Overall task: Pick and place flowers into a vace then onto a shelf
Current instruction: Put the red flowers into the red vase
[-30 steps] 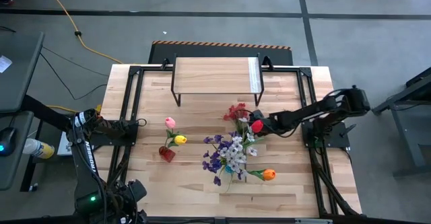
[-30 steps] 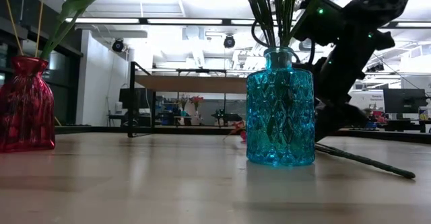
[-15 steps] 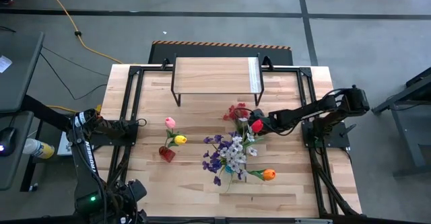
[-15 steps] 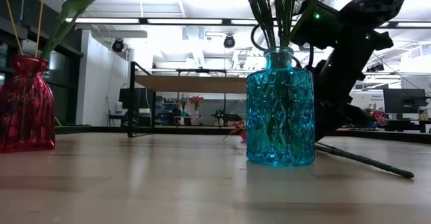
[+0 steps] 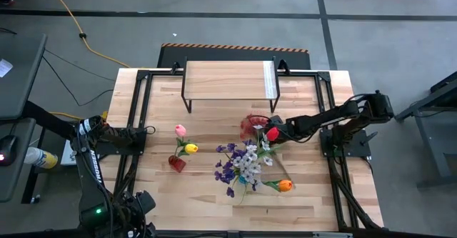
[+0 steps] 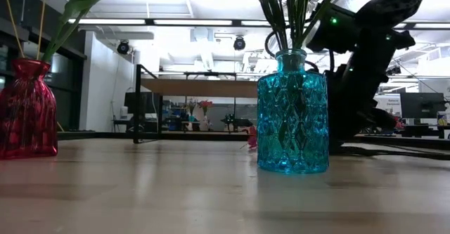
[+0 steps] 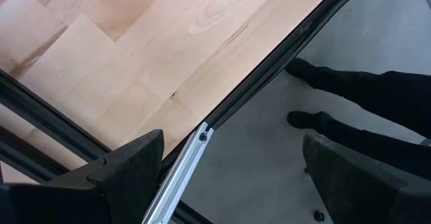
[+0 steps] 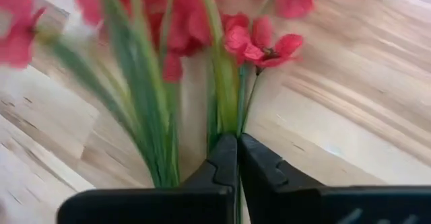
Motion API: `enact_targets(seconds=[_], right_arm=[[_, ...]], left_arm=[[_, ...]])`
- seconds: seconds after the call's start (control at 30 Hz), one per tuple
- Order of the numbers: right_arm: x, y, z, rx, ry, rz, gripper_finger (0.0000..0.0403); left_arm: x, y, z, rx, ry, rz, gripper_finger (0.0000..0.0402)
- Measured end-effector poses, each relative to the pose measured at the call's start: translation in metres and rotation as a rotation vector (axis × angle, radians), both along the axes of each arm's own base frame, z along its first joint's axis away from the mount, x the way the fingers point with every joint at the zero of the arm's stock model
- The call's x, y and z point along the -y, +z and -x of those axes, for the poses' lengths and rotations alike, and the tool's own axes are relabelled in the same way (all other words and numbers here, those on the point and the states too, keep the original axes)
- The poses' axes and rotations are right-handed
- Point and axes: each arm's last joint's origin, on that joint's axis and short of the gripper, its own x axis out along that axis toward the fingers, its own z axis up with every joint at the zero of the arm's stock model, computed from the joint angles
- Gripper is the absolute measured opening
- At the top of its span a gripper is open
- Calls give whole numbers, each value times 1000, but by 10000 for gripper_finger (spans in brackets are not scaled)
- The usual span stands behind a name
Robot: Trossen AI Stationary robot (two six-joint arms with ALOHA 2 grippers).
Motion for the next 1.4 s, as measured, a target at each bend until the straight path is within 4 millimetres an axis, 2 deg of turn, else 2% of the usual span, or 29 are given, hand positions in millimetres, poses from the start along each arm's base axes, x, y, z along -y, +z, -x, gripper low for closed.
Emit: enact_targets(seconds=[0.23, 0.47, 0.77, 1.2, 1.4], right_arm=[[0, 9, 16, -93, -5, 10, 5], [2, 32, 44, -169, -60, 50, 2], [1, 60, 62, -84, -126, 41, 1], [2, 88, 99, -32, -270, 22, 0], [1, 96, 106, 46, -298, -47, 0]], left_arm=[[0, 0, 0, 0, 0, 1, 385], [0, 0, 0, 0, 0, 1, 385], [0, 0, 0, 0, -11, -3, 386], [0, 0, 0, 2, -26, -5, 385], [0, 0, 0, 3, -26, -6, 385]])
